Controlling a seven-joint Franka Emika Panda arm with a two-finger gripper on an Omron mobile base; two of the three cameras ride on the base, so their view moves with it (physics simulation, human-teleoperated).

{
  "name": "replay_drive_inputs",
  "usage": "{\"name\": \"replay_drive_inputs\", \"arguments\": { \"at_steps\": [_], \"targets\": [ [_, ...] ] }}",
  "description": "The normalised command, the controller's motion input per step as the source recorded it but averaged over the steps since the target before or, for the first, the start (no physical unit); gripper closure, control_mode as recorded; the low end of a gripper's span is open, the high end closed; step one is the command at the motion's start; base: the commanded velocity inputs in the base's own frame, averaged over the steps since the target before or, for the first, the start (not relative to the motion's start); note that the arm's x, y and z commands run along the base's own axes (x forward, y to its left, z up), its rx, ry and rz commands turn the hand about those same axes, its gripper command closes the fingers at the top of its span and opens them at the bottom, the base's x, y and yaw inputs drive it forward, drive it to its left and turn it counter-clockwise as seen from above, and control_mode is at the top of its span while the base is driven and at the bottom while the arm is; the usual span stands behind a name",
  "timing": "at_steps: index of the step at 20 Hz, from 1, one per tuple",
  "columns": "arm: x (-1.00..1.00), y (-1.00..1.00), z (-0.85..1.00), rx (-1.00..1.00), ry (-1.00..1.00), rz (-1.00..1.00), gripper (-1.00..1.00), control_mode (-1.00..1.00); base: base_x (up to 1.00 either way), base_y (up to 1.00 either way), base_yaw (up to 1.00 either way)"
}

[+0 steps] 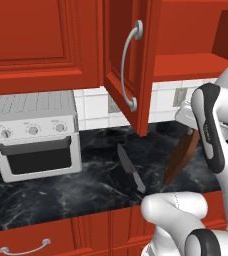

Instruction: Move the cutting board and knife to the sink. Then move spray from the cabinet to the counter.

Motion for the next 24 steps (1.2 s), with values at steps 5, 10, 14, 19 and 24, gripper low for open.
{"name": "replay_drive_inputs", "arguments": {
  "at_steps": [5,10,14,19,24],
  "targets": [
    [0.00,0.00,0.00,0.00,0.00,0.01,1.00,1.00,0.00,0.00,0.00],
    [0.00,0.00,0.00,0.00,0.00,0.00,1.00,1.00,-0.53,0.00,0.00],
    [0.00,0.00,0.00,0.00,0.00,0.00,1.00,1.00,-0.97,0.00,0.00],
    [0.00,0.00,0.00,0.00,0.00,0.00,1.00,1.00,-0.98,0.00,-0.04],
    [0.00,0.00,0.00,0.00,0.00,0.00,1.00,1.00,-0.71,0.00,-0.29]
  ]
}}
